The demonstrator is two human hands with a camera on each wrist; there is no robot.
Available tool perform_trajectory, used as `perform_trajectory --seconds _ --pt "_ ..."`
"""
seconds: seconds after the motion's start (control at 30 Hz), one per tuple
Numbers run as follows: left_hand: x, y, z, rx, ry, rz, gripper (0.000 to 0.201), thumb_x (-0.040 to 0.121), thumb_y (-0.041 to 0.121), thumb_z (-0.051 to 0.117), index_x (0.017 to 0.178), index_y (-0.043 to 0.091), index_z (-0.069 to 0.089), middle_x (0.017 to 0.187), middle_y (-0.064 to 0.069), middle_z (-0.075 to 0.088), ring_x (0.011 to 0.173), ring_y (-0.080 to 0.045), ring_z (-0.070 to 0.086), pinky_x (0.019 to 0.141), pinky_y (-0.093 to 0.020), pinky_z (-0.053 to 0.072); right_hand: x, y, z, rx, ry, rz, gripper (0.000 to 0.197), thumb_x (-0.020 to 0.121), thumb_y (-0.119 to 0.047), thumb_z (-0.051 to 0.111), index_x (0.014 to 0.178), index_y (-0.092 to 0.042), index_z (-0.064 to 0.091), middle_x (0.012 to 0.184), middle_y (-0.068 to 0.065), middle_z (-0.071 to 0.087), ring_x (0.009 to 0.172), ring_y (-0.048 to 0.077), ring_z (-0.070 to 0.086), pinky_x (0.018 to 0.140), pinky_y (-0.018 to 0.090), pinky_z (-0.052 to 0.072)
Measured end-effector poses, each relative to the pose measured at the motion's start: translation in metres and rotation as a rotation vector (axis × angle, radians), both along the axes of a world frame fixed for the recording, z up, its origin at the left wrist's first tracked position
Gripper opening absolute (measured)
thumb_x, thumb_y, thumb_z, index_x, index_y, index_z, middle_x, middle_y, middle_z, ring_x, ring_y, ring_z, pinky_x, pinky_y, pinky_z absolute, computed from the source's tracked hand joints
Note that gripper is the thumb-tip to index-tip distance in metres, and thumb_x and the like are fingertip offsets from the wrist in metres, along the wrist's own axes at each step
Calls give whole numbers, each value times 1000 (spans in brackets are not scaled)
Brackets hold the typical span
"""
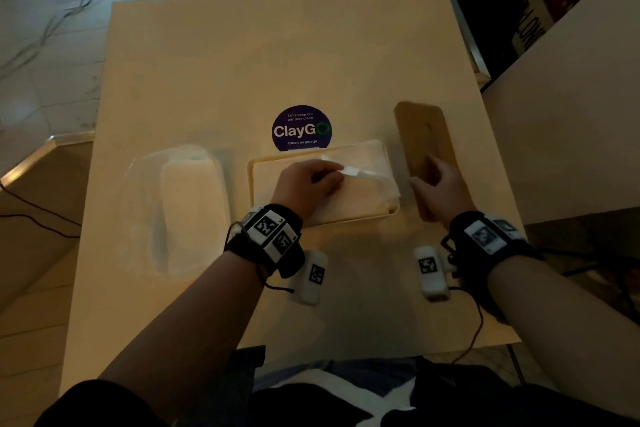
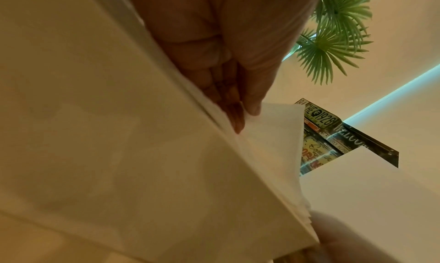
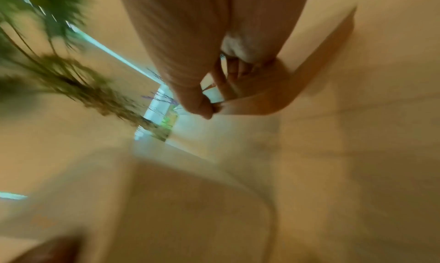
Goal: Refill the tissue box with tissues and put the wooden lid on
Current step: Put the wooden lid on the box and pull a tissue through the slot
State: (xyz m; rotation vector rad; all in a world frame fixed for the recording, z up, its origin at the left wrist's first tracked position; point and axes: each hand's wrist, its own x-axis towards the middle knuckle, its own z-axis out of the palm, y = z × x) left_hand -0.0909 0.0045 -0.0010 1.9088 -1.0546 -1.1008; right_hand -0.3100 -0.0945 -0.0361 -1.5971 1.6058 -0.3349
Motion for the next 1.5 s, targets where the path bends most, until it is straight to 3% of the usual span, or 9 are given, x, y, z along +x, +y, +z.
perform_trajectory --seconds 0.13,0.23,0.3,0.47,0.73,1.07,1.2,1.33,1.5 --pt "0 3 4 6 -24 -19 24 85 20 62 109 21 67 100 6 68 88 -6 62 92 -19 44 11 17 49 -112 -323 315 59 87 -11 64 141 -14 39 123 1 47 98 0 55 87 10 45" --pt "5 7 8 39 -24 -51 19 85 16 61 102 22 68 90 14 64 80 6 56 75 1 38 23 27 51 -219 -195 672 64 85 -12 66 143 -12 37 128 -1 42 114 1 41 95 0 29" --pt "16 16 10 53 58 28 12 84 14 63 92 22 67 83 15 64 77 5 57 74 -5 43 31 33 46 -220 -137 755 64 85 -10 66 142 -10 38 132 5 43 118 4 36 96 -4 22" --pt "58 60 25 -34 464 540 29 86 -9 42 101 2 64 84 -11 69 77 -20 67 71 -24 58 40 40 41 -339 -34 936 61 83 -8 65 138 -1 41 132 17 46 120 20 39 103 15 25" --pt "59 95 17 38 -97 285 31 86 17 61 116 9 63 92 -2 67 76 -3 61 73 -20 47 56 46 45 -369 107 1147 63 82 -11 66 139 -3 40 132 17 47 126 32 40 108 33 25" --pt "64 98 9 33 -75 348 33 83 11 65 115 9 63 78 3 66 76 -13 66 76 -28 53 58 58 40 -397 33 1094 57 82 -18 66 134 -3 48 129 17 51 122 29 43 106 32 28" --pt "68 94 7 18 -75 364 29 84 14 63 113 9 64 81 -1 66 75 -13 65 71 -27 56 47 40 40 -554 -85 562 43 89 -24 54 126 -2 56 122 17 58 113 22 50 99 22 34" --pt "78 78 10 1 -27 375 28 86 14 62 113 7 64 84 -1 66 77 -12 63 62 -16 53 42 13 36 -310 -81 258 32 92 -11 57 122 -5 60 119 15 63 100 17 57 85 14 40" --pt "92 58 14 47 81 344 29 85 8 62 114 7 62 82 -1 66 73 -14 65 65 -24 57 57 -10 38 -80 -182 101 9 88 -17 63 89 -11 69 88 13 67 86 29 64 87 48 54"
